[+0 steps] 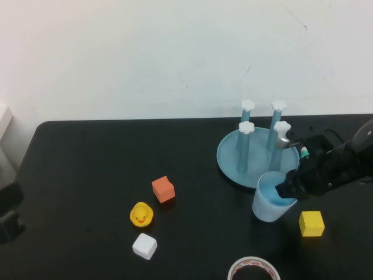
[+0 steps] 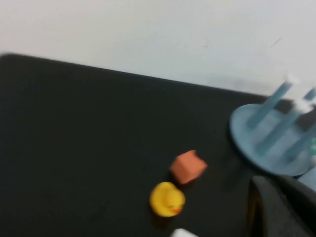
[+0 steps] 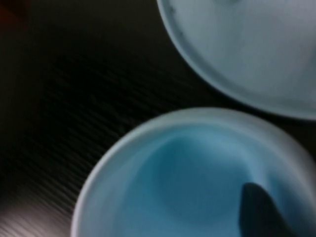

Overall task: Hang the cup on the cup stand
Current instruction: Pick up the cup from the table

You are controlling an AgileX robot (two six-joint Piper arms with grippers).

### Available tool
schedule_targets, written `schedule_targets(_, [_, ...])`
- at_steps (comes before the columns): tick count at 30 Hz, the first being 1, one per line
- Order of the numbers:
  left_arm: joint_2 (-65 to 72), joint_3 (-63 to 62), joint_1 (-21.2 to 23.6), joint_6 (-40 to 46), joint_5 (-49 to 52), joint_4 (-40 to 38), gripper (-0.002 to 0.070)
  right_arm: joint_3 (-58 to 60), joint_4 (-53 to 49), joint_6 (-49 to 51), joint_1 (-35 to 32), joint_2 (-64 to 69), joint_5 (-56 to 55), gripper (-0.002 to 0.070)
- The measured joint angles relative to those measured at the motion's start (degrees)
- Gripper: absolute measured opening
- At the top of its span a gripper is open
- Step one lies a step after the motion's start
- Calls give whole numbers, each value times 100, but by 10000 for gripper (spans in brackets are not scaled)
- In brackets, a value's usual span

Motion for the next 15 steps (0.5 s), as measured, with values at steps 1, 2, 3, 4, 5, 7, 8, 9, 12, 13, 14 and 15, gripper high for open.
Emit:
schedule_targets(1, [45, 0, 0, 98, -14, -210, 24, -12, 95, 0, 0, 0, 0, 107])
schedule_targets(2, [82, 0, 0, 265, -28, -523, 50, -26, 172, 0, 0, 0, 29, 70])
schedule_targets(3, [129, 0, 0, 510, -51, -903, 88, -35, 266, 0, 0, 0, 68, 48])
schedule_targets(4, [159, 0, 0, 763, -49, -1246, 137, -35, 365, 0, 0, -20, 132, 35])
schedule_targets(5, [183, 0, 0, 1145, -62, -1728, 196, -35, 438, 0, 0, -68, 223, 31])
schedule_targets(7, [209, 0, 0, 1907, -75, -2838, 323, -35, 565, 0, 0, -223, 448, 29])
schedule_targets(8, [220, 0, 0, 2314, -75, -3456, 400, -35, 633, -25, 0, -356, 587, 29])
schedule_targets(9, [220, 0, 0, 2659, -75, -4093, 472, -35, 719, -81, 0, -484, 727, 29])
schedule_targets(12, [220, 0, 0, 3147, 9, -5687, 612, -35, 1177, -459, 0, -1062, 1163, 29])
schedule_targets(13, [220, 0, 0, 3184, 62, -6003, 634, -35, 1439, -690, 14, -1304, 1323, 29])
schedule_targets(14, [220, 0, 0, 3168, 90, -6164, 644, -35, 1747, -968, 26, -1559, 1486, 29])
schedule_targets(15, [220, 0, 0, 3073, 139, -6300, 651, -35, 2008, -1212, 70, -1814, 1608, 29])
